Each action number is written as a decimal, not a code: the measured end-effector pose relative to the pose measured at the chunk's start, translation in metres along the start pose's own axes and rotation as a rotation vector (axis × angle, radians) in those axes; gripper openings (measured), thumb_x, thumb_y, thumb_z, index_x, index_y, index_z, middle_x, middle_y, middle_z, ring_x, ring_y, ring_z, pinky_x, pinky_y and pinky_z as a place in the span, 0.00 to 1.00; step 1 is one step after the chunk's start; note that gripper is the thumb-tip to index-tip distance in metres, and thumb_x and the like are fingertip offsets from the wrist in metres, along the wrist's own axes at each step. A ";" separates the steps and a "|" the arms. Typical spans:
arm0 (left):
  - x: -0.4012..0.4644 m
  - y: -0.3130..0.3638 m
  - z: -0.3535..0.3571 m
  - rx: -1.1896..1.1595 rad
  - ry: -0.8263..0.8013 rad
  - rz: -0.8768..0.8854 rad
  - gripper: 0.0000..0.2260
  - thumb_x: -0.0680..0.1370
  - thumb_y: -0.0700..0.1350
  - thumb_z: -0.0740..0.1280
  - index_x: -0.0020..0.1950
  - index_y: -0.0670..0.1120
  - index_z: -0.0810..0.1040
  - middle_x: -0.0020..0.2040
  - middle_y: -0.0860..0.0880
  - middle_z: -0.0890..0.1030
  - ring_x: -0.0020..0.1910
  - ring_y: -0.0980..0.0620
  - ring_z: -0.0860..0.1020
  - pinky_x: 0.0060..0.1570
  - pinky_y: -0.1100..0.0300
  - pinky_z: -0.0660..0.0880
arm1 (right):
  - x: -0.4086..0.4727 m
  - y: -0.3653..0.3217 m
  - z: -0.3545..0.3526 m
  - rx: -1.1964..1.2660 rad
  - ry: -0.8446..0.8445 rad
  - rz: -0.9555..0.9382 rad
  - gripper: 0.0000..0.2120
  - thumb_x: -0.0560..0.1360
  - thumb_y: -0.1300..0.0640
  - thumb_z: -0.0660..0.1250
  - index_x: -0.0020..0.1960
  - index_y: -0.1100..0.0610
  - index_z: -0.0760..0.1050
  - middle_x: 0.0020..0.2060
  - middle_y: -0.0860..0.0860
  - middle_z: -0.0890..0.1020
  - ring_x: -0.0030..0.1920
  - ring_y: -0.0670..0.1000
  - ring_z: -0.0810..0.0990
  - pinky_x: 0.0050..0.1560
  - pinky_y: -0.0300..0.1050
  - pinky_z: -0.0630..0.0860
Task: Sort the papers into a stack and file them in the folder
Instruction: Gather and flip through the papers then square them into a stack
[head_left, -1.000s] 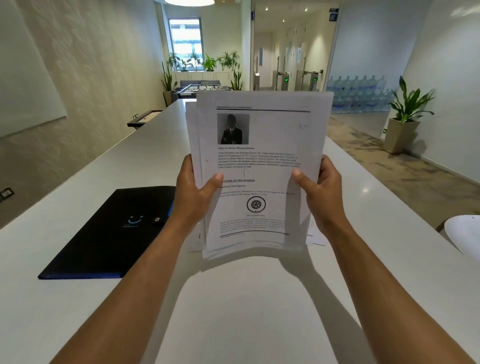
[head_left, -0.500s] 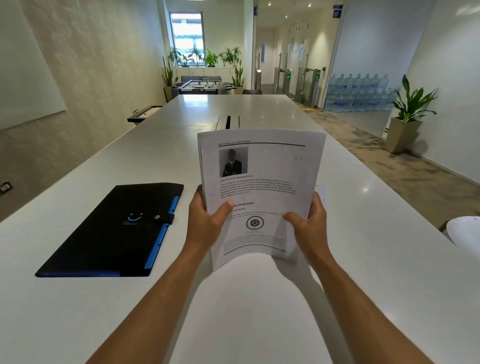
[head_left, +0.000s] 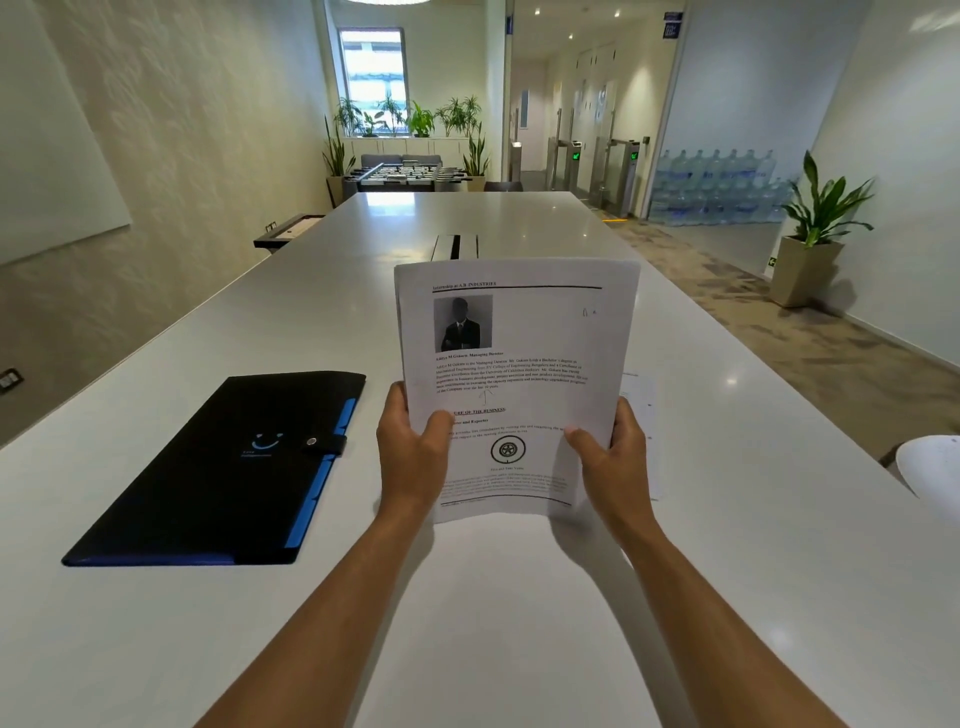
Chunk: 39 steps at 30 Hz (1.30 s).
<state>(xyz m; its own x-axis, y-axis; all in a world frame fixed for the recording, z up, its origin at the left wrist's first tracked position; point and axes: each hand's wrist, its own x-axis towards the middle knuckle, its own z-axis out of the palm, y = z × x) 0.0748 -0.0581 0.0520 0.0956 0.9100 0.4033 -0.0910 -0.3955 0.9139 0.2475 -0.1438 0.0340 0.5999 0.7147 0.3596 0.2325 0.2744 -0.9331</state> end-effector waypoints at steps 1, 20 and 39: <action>0.000 0.000 0.000 0.000 0.000 0.002 0.11 0.72 0.48 0.65 0.52 0.60 0.70 0.51 0.57 0.78 0.47 0.53 0.81 0.34 0.69 0.77 | 0.001 0.000 -0.001 -0.020 -0.001 -0.012 0.14 0.73 0.60 0.66 0.54 0.44 0.70 0.51 0.45 0.80 0.50 0.48 0.80 0.38 0.36 0.80; 0.019 -0.056 -0.021 0.986 -0.044 -0.375 0.30 0.75 0.59 0.68 0.71 0.45 0.65 0.70 0.42 0.68 0.68 0.42 0.66 0.63 0.45 0.67 | 0.013 0.039 -0.034 0.232 0.211 0.467 0.19 0.70 0.68 0.69 0.55 0.50 0.75 0.49 0.52 0.85 0.44 0.60 0.86 0.43 0.59 0.83; 0.054 -0.066 -0.001 1.248 -0.252 -0.481 0.57 0.64 0.70 0.70 0.79 0.44 0.43 0.69 0.34 0.65 0.65 0.36 0.66 0.59 0.44 0.69 | 0.021 0.062 -0.042 -0.354 0.075 0.462 0.13 0.74 0.65 0.64 0.56 0.55 0.70 0.48 0.49 0.77 0.37 0.43 0.75 0.28 0.34 0.71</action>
<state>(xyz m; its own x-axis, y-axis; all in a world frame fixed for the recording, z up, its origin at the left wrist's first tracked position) 0.0855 0.0173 0.0136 0.0522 0.9946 -0.0899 0.9390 -0.0182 0.3433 0.3064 -0.1391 -0.0160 0.7490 0.6585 -0.0731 0.1678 -0.2953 -0.9405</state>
